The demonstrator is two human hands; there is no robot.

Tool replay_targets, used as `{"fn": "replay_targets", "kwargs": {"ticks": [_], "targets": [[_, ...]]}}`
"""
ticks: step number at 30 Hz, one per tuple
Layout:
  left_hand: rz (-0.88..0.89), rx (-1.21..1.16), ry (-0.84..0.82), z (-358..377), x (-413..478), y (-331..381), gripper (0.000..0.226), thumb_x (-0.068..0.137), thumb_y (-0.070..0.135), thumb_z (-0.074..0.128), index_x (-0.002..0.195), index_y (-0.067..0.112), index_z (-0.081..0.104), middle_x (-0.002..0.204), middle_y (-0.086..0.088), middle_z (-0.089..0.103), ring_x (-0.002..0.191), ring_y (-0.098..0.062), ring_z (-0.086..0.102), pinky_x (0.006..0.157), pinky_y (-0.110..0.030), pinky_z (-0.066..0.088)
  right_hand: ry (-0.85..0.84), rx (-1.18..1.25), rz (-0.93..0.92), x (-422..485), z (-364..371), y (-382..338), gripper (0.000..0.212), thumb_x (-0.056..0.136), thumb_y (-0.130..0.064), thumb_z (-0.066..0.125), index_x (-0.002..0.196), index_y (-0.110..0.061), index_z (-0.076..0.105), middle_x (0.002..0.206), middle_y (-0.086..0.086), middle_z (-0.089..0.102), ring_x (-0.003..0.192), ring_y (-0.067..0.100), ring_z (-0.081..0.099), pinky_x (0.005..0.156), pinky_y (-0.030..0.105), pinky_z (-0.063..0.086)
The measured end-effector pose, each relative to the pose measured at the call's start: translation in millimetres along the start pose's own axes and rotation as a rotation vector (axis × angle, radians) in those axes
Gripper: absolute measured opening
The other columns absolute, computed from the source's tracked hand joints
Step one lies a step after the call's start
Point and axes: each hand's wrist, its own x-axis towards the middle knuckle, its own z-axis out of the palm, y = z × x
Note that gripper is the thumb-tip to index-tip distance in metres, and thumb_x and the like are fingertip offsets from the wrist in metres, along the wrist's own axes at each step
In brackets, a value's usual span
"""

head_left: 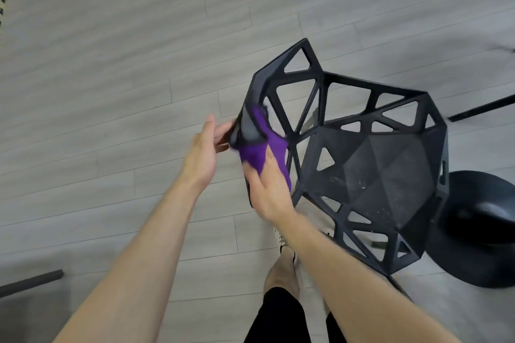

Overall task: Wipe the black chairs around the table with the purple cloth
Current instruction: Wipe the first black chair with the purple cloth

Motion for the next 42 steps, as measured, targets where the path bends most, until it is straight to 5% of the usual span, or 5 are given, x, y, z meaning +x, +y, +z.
{"fn": "replay_targets", "kwargs": {"ticks": [8, 17, 24, 33, 42], "targets": [[0.062, 0.213, 0.012, 0.8, -9.3, -3.4, 0.05, 0.097, 0.076, 0.021, 0.121, 0.073, 0.064, 0.131, 0.025, 0.072, 0.13, -0.003, 0.064, 0.123, -0.051, 0.039, -0.055, 0.095, 0.161, -48.3, -4.2, 19.3, 0.043, 0.111, -0.048, 0.041, 0.153, -0.043, 0.045, 0.15, -0.02, 0.052, 0.14, 0.002, 0.046, 0.122, 0.04, 0.037], [0.04, 0.26, 0.059, 2.1, -13.9, -11.8, 0.062, 0.093, 0.064, 0.024, 0.144, 0.057, 0.06, 0.148, 0.021, 0.063, 0.139, -0.001, 0.056, 0.122, -0.046, 0.041, -0.128, 0.012, 0.077, -37.7, -0.9, 23.3, 0.057, 0.105, -0.044, 0.045, 0.162, -0.036, 0.037, 0.165, -0.014, 0.043, 0.155, 0.015, 0.037, 0.126, 0.04, 0.034], [0.121, 0.333, 0.114, 19.5, -17.2, -25.1, 0.051, 0.109, 0.034, 0.038, 0.154, 0.058, 0.046, 0.128, 0.025, 0.067, 0.11, 0.0, 0.063, 0.105, -0.019, 0.047, 0.08, 0.46, 0.725, -76.3, -60.4, 72.6, 0.028, 0.107, -0.045, 0.056, 0.123, -0.026, 0.07, 0.126, 0.0, 0.074, 0.121, 0.023, 0.066, 0.113, 0.041, 0.047], [0.191, 0.305, 0.097, 17.7, -18.0, -41.7, 0.063, 0.112, 0.005, 0.046, 0.162, 0.042, 0.043, 0.145, 0.023, 0.064, 0.135, 0.007, 0.057, 0.119, -0.025, 0.043, -0.127, 0.132, 0.144, 3.3, -7.6, 4.1, 0.058, 0.106, -0.048, 0.044, 0.163, -0.036, 0.039, 0.166, -0.013, 0.043, 0.156, 0.01, 0.034, 0.128, 0.036, 0.028], [0.245, 0.325, 0.095, 17.9, -19.4, -33.7, 0.058, 0.111, 0.006, 0.053, 0.162, 0.031, 0.045, 0.151, 0.013, 0.06, 0.139, 0.01, 0.051, 0.117, -0.014, 0.039, -0.124, 0.365, 0.574, -64.9, -49.2, 55.5, 0.045, 0.098, -0.061, 0.052, 0.119, -0.027, 0.072, 0.117, -0.003, 0.076, 0.122, 0.021, 0.066, 0.117, 0.047, 0.044]]}}
